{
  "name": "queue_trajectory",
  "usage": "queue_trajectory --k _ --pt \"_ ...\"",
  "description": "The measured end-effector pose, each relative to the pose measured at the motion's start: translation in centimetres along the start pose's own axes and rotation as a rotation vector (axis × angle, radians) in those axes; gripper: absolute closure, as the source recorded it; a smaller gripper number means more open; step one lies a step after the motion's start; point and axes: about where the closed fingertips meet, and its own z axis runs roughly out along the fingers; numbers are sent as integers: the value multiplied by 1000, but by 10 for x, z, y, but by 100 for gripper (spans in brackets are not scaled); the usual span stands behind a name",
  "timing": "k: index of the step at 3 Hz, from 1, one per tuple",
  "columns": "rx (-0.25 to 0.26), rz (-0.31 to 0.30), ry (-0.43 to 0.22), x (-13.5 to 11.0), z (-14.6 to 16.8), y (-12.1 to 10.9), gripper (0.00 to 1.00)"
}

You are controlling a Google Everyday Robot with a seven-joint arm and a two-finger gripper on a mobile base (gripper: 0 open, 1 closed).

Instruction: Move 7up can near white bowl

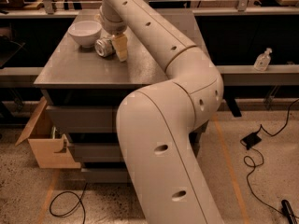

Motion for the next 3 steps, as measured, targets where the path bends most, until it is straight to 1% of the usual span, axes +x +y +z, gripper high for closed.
queue_trajectory --k 1,2,3 --pt "38 51 29 29 -12 0 0" --pt "63 112 73 65 -28 5 0" --pt "65 165 95 95 -34 15 0"
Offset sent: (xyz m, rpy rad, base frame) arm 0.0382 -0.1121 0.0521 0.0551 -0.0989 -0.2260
